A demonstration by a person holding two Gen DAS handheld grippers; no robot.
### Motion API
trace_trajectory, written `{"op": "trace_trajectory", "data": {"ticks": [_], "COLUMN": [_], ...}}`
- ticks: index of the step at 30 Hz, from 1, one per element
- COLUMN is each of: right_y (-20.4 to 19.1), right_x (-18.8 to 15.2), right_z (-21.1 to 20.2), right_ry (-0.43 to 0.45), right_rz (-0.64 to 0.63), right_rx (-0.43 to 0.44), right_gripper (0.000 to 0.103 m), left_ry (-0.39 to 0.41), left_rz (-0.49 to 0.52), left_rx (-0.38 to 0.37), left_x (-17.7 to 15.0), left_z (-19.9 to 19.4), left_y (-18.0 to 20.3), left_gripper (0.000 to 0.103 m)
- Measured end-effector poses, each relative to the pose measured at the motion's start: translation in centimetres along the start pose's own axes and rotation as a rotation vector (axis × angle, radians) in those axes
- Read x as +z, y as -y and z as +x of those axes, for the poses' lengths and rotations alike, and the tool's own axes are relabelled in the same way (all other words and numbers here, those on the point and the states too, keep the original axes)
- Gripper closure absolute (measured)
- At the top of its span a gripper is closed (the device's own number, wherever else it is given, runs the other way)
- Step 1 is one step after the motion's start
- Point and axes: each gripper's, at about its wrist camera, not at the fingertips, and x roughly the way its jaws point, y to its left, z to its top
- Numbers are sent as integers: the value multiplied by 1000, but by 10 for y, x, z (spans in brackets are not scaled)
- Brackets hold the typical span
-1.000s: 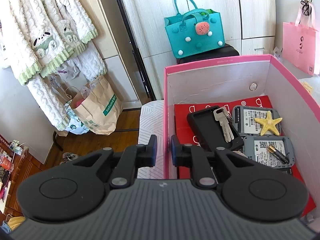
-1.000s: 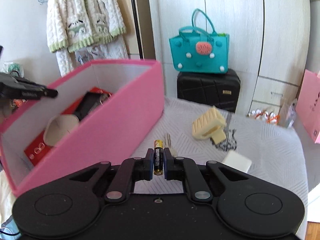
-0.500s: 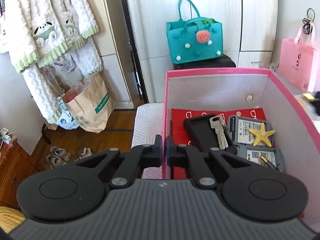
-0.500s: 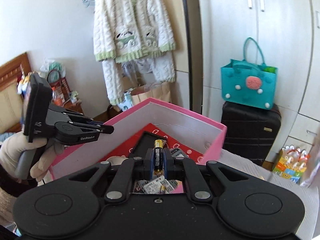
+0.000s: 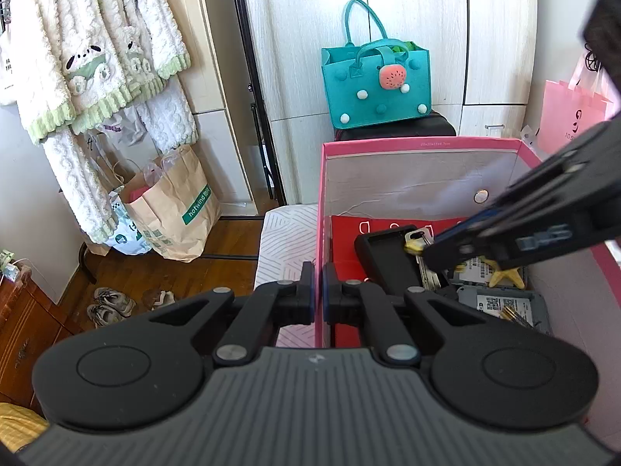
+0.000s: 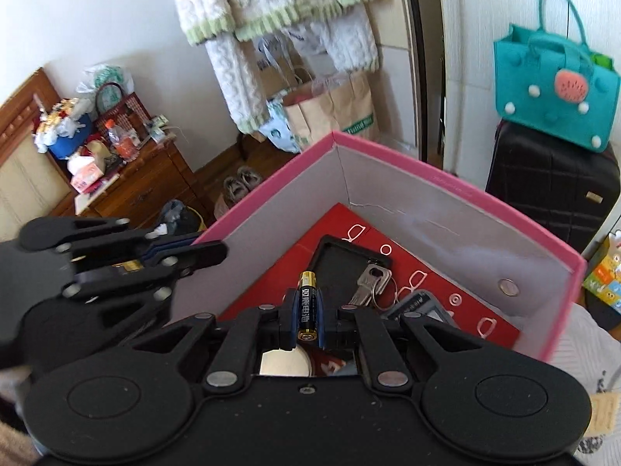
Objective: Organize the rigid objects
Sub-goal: 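Carry the battery into the box and release it on the black case, then move the right gripper to the purple starfish and grasp it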
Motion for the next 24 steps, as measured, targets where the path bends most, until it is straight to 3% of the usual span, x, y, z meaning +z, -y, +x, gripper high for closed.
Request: {"op": "trace_trajectory", "data": {"ticks": [2, 6, 11, 24], "right_y": [2, 7, 12, 34], "right_x": [3, 3, -11, -108], "right_z": [9, 9, -29, -143], "right_ry": [-6, 9, 97, 289], "right_rz": [19, 61, 75, 105], "right_rx": [-9, 18, 18, -175], "right_gripper": [85, 85, 81, 70], "left_ry": [0, 1, 1, 6], "left_rz": [0, 1, 6, 26], "left_rx": [-1, -1, -1, 11], "left_x": [0, 0, 1, 2], "left_z": [0, 0, 1, 1], "left_y": [0, 1, 1, 5], "left_gripper": [99, 99, 99, 99]}}
